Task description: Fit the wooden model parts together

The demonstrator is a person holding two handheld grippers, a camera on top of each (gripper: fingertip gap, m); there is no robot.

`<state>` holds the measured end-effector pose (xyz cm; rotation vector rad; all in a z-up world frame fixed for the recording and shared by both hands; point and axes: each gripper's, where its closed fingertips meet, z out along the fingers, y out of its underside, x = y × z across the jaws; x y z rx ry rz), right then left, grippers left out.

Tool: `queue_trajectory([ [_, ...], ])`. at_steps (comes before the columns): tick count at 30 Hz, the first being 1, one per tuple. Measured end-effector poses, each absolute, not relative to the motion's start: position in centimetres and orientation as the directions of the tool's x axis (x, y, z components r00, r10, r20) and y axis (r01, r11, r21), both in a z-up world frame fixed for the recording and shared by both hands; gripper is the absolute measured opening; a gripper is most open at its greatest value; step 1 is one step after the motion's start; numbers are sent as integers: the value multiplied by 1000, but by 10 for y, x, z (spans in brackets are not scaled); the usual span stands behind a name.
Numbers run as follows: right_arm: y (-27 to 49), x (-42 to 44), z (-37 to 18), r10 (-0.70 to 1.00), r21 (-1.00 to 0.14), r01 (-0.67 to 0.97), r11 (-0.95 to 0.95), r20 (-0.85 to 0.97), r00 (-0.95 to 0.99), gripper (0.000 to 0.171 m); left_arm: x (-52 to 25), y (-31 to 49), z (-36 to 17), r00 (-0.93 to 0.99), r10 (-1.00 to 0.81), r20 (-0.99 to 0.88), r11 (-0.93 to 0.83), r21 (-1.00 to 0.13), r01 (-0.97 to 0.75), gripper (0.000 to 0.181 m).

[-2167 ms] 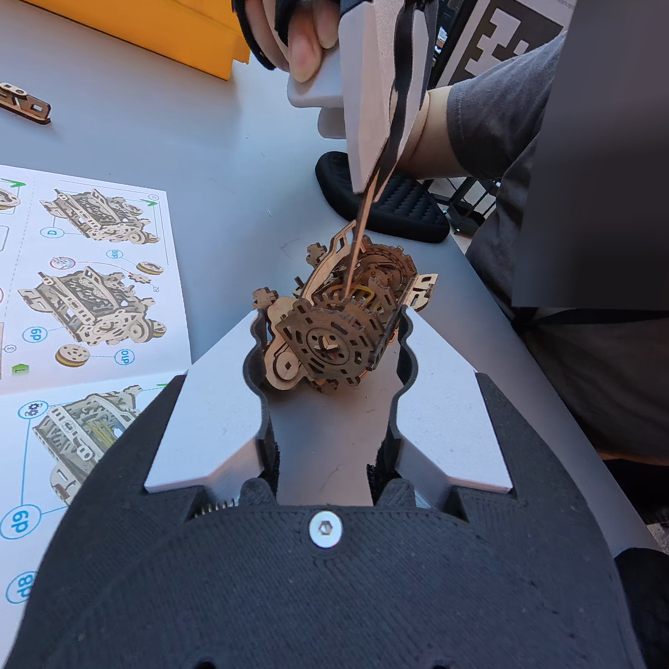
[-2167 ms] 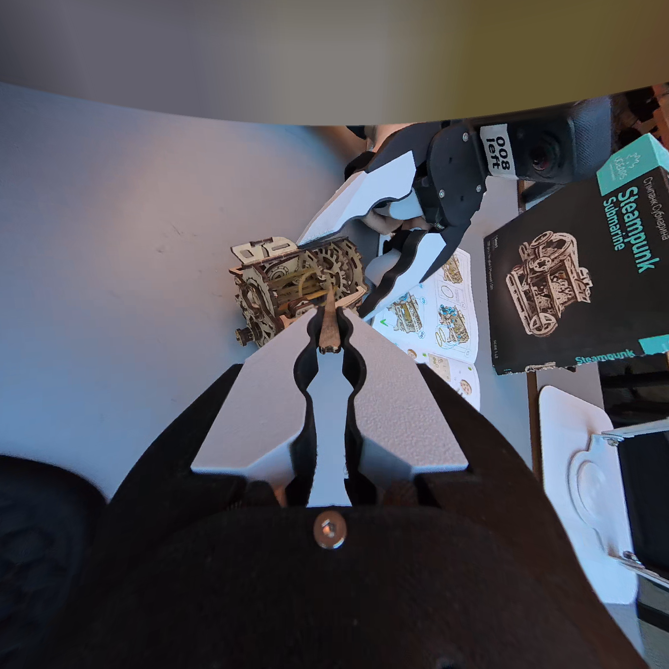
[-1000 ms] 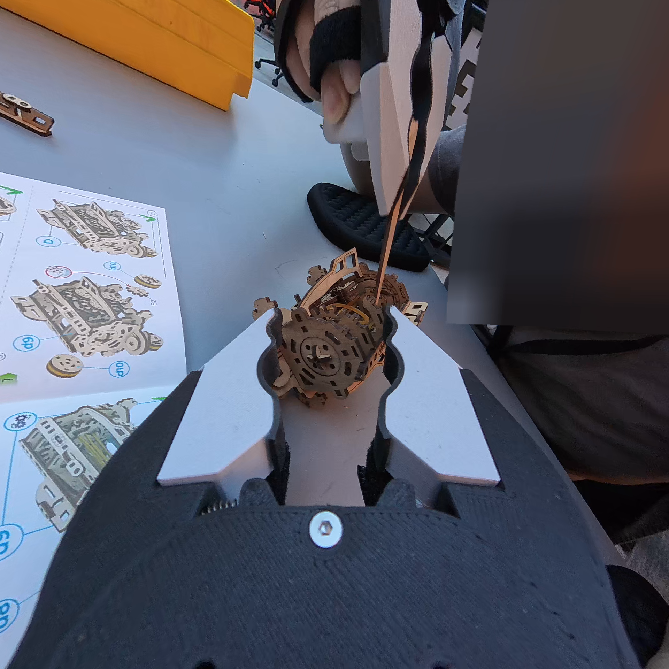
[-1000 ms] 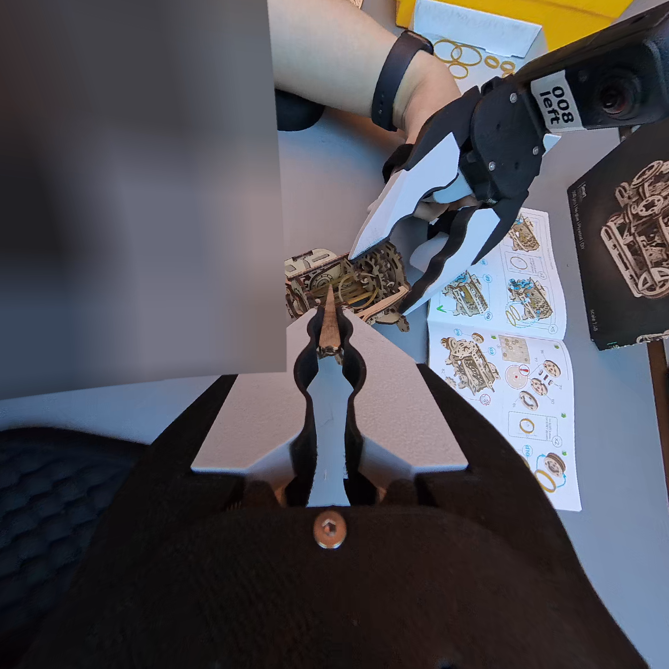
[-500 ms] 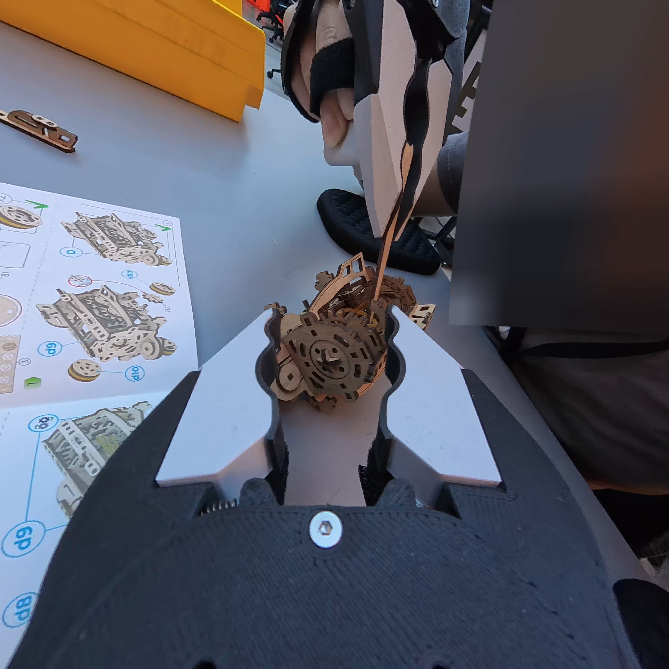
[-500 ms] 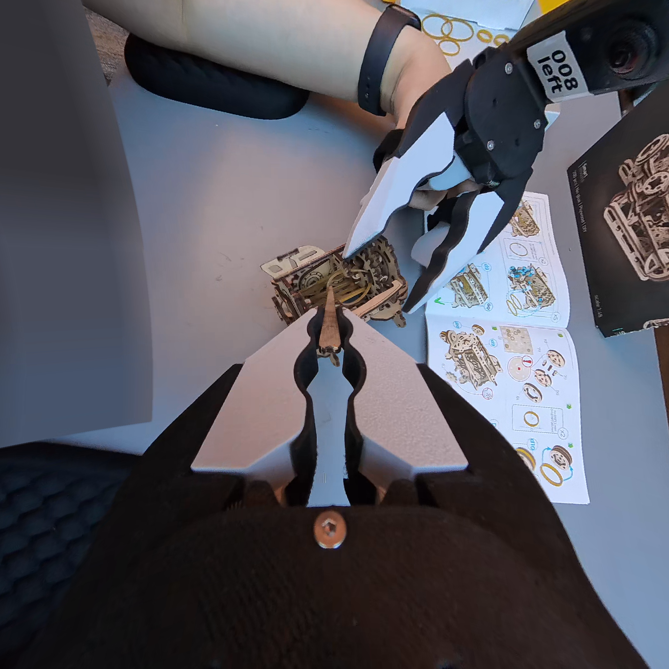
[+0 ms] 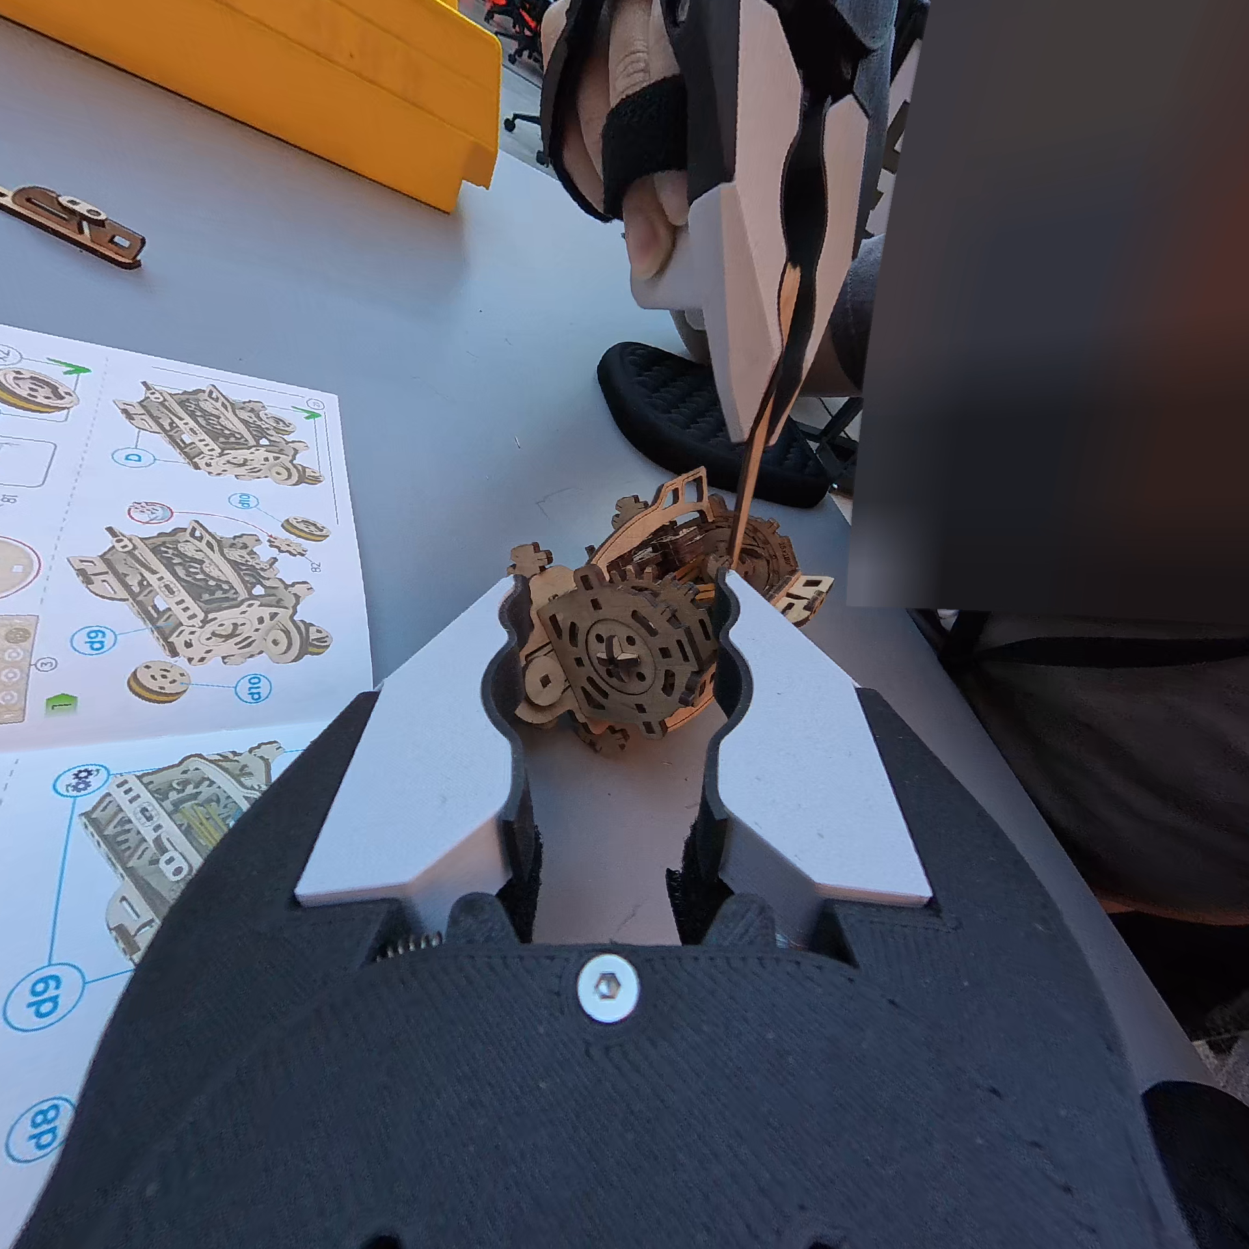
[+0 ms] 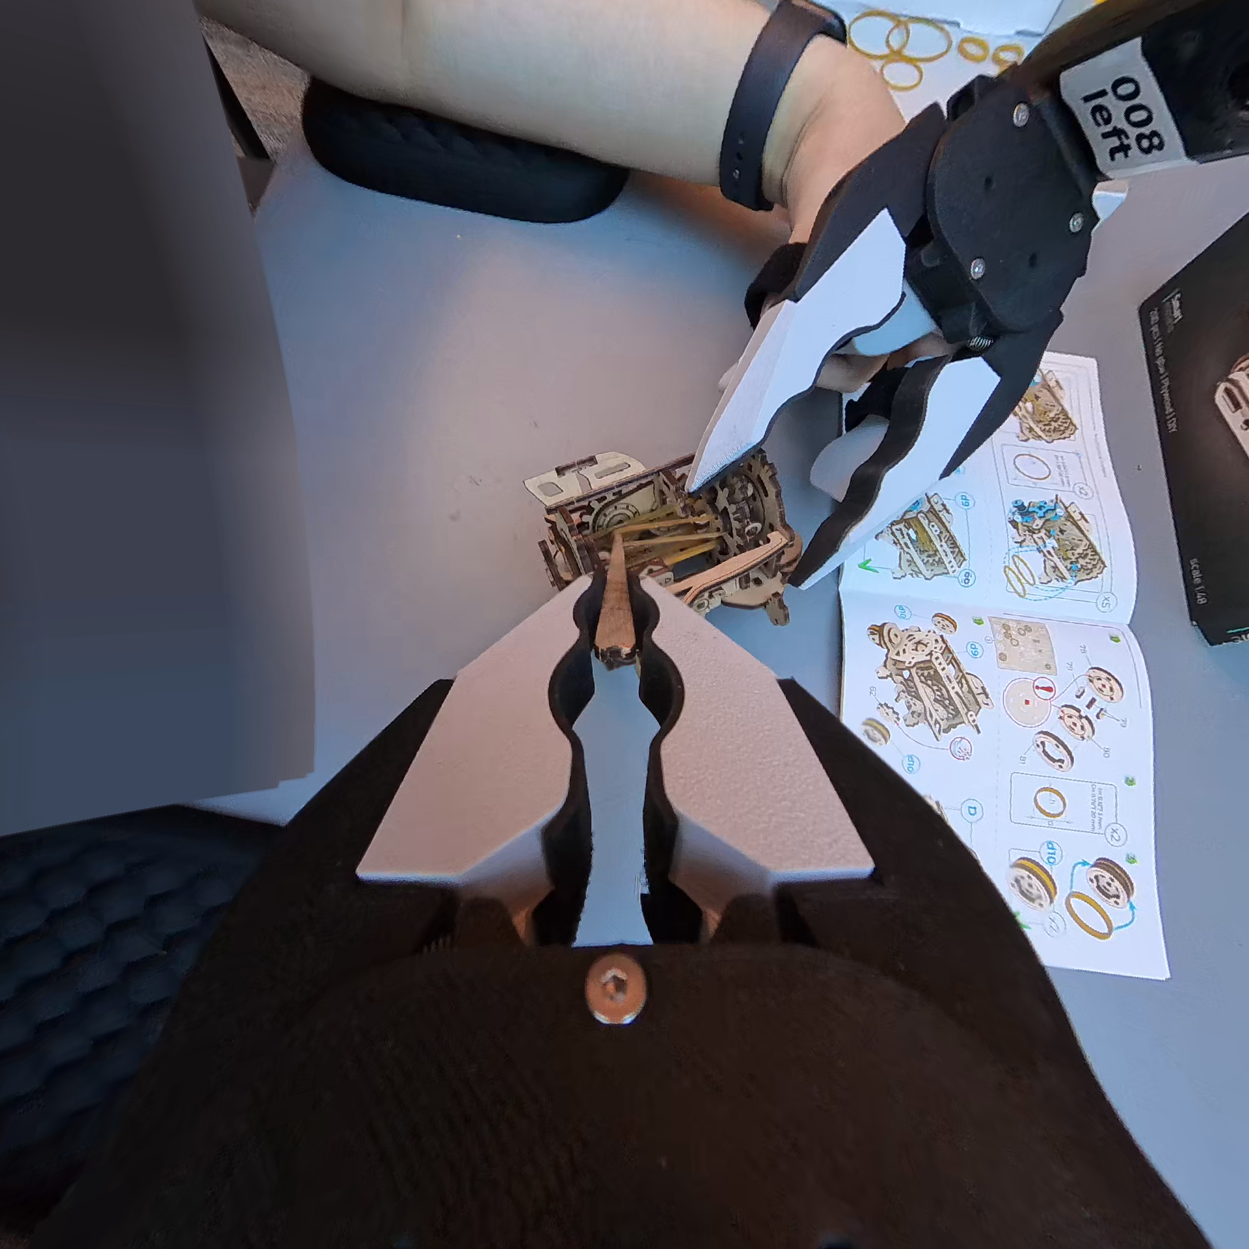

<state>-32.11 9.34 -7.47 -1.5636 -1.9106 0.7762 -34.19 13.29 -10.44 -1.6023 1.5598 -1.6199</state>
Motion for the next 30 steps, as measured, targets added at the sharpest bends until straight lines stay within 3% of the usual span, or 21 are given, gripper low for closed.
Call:
queue_trajectory([
  [30, 84, -322, -66, 980, -797, 599, 78, -50, -194, 5, -341, 131, -106, -286, -845, 453, -312, -850, -424, 54],
])
